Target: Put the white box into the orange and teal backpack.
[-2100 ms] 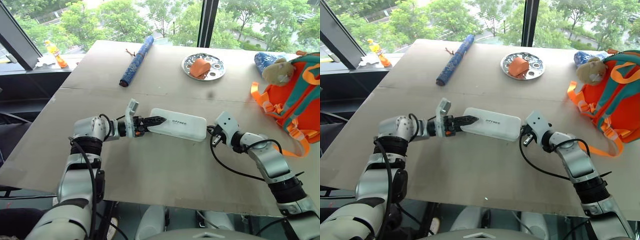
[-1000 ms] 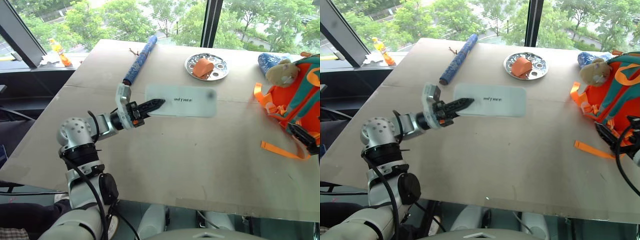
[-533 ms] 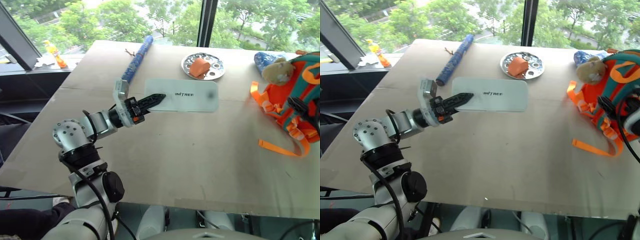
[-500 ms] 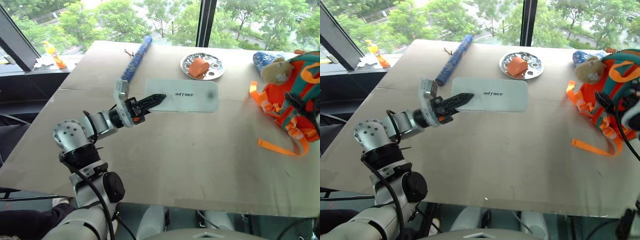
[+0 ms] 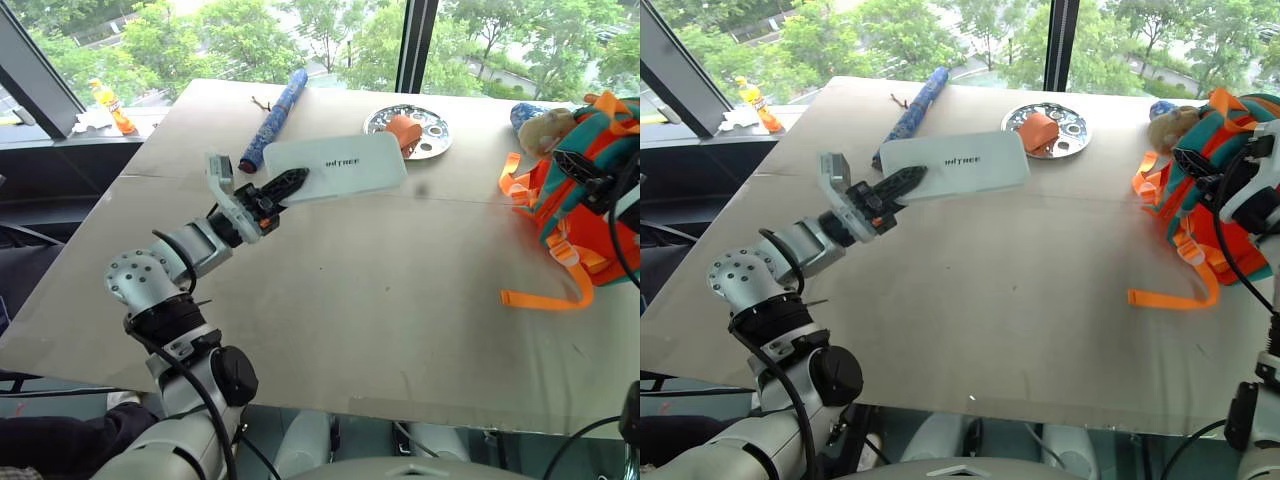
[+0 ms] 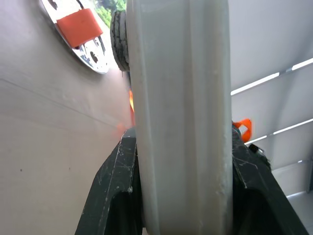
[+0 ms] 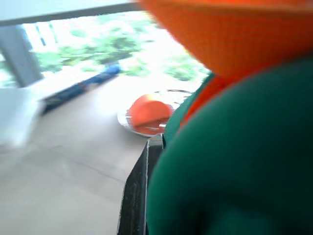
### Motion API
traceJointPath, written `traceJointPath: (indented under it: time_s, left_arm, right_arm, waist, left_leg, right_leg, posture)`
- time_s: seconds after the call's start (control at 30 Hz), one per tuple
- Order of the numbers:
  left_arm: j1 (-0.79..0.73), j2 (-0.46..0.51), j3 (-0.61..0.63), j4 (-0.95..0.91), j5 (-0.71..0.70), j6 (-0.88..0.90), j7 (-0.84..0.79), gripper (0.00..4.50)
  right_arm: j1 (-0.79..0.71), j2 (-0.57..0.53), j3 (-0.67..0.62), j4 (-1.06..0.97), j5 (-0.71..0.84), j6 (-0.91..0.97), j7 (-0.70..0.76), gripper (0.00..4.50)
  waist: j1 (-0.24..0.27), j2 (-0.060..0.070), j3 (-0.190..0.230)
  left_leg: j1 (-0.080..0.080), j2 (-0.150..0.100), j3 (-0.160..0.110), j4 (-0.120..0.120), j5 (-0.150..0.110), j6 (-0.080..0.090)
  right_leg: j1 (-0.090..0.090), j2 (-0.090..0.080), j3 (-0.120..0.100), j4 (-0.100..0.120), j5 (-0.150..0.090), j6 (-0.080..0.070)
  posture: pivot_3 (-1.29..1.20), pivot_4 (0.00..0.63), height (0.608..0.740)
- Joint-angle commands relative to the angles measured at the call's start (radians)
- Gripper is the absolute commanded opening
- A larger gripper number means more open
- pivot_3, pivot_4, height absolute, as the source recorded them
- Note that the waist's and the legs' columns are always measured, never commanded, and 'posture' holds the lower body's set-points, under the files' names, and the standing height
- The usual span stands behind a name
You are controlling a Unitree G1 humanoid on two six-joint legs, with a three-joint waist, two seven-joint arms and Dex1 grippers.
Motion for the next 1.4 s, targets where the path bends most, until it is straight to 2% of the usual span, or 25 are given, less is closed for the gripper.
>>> traceJointPath:
  time_s: [0.03,0.2,0.3,0.5,0.67,0.8,0.93,1.07,1.17,1.3,1.4]
  left_arm:
    - [-0.047,0.024,0.005,0.027,-0.054,-0.064,-0.008,1.22]
    - [-0.067,0.062,-0.031,0.072,-0.06,-0.101,-0.036,1.22]
    - [-0.08,0.104,-0.067,0.091,-0.058,-0.103,-0.086,1.22]
    - [-0.09,0.153,-0.173,0.071,-0.06,-0.102,-0.222,1.22]
    - [-0.099,0.135,-0.3,-0.004,-0.017,-0.179,-0.334,1.22]
    - [-0.103,0.145,-0.413,-0.051,0.027,-0.25,-0.45,1.22]
    - [-0.11,0.16,-0.473,-0.054,0.044,-0.282,-0.533,1.22]
    - [-0.099,0.205,-0.652,-0.115,0.226,-0.497,-0.725,1.22]
    - [-0.074,0.243,-0.783,-0.131,0.401,-0.728,-0.873,1.22]
    - [-0.069,0.245,-0.851,-0.078,0.525,-0.931,-0.98,1.22]
    - [-0.063,0.245,-0.882,-0.065,0.567,-1.007,-1.042,1.22]
  right_arm:
    - [0.019,-0.066,-0.069,-0.199,0.201,0.131,0.072,0.03]
    - [0.141,-0.138,-0.131,-0.382,0.375,0.276,0.065,0.03]
    - [0.317,-0.177,-0.159,-0.494,0.363,0.321,0.057,0.03]
    - [0.496,-0.189,-0.355,-0.613,0.599,0.379,0.036,0.03]
    - [0.596,-0.197,-0.454,-0.64,0.72,0.374,0.003,0.03]
    - [0.652,-0.224,-0.51,-0.646,0.751,0.369,-0.009,0.03]
    - [0.695,-0.234,-0.546,-0.642,0.765,0.359,0.003,0.03]
    - [0.754,-0.252,-0.601,-0.626,0.783,0.379,0.041,0.03]
    - [0.792,-0.255,-0.629,-0.623,0.775,0.375,0.071,0.03]
    - [0.838,-0.255,-0.664,-0.607,0.757,0.375,0.102,0.03]
    - [0.838,-0.254,-0.678,-0.583,0.774,0.365,0.09,0.03]
  waist:
    - [0.0,0.0,0.0]
    - [0.001,0.0,0.001]
    - [0.014,-0.001,0.001]
    - [0.028,-0.002,0.002]
    - [0.026,-0.005,0.004]
    - [0.024,-0.005,0.004]
    - [0.024,-0.005,0.004]
    - [0.027,-0.005,0.004]
    - [0.03,-0.006,0.004]
    - [0.031,-0.006,0.004]
    - [0.031,-0.006,0.004]
  left_leg:
    - [0.0,0.0,-0.001,0.0,0.0,0.0]
    - [-0.002,0.0,-0.002,-0.001,0.0,0.0]
    - [-0.003,-0.001,-0.003,0.0,0.0,0.0]
    - [-0.003,-0.002,-0.004,0.002,0.0,0.0]
    - [-0.004,-0.002,-0.006,0.002,0.0,0.0]
    - [-0.003,-0.002,-0.004,0.002,0.0,0.0]
    - [-0.003,-0.001,-0.004,0.001,0.0,0.0]
    - [-0.003,-0.003,-0.002,0.001,0.0,0.001]
    - [-0.003,-0.004,-0.003,0.001,0.0,0.001]
    - [-0.003,-0.004,-0.003,0.001,0.0,0.001]
    - [-0.003,-0.004,-0.003,0.001,-0.001,0.002]
  right_leg:
    - [0.0,0.0,-0.001,0.0,0.0,0.0]
    - [0.0,0.0,-0.001,-0.001,0.0,0.0]
    - [0.0,-0.001,-0.001,-0.002,0.0,0.0]
    - [0.0,-0.001,-0.002,-0.001,0.0,0.0]
    - [0.001,-0.001,-0.003,-0.002,0.0,0.0]
    - [0.001,-0.001,-0.003,-0.001,0.0,0.0]
    - [0.001,0.001,-0.002,-0.001,0.0,0.0]
    - [0.001,0.002,-0.002,-0.001,0.0,0.0]
    - [0.001,0.002,-0.002,-0.002,0.0,0.0]
    - [0.001,0.002,-0.002,-0.002,0.0,0.0]
    - [0.001,0.002,-0.002,-0.002,0.0,0.0]
  posture:
    - [0.0,0.15,0.731]
    - [0.0,0.15,0.731]
    - [0.0,0.15,0.731]
    - [0.0,0.15,0.731]
    - [0.0,0.15,0.731]
    - [0.0,0.15,0.731]
    - [0.0,0.15,0.731]
    - [0.0,0.15,0.731]
    - [0.0,0.15,0.731]
    - [0.0,0.15,0.731]
    - [0.0,0.15,0.731]
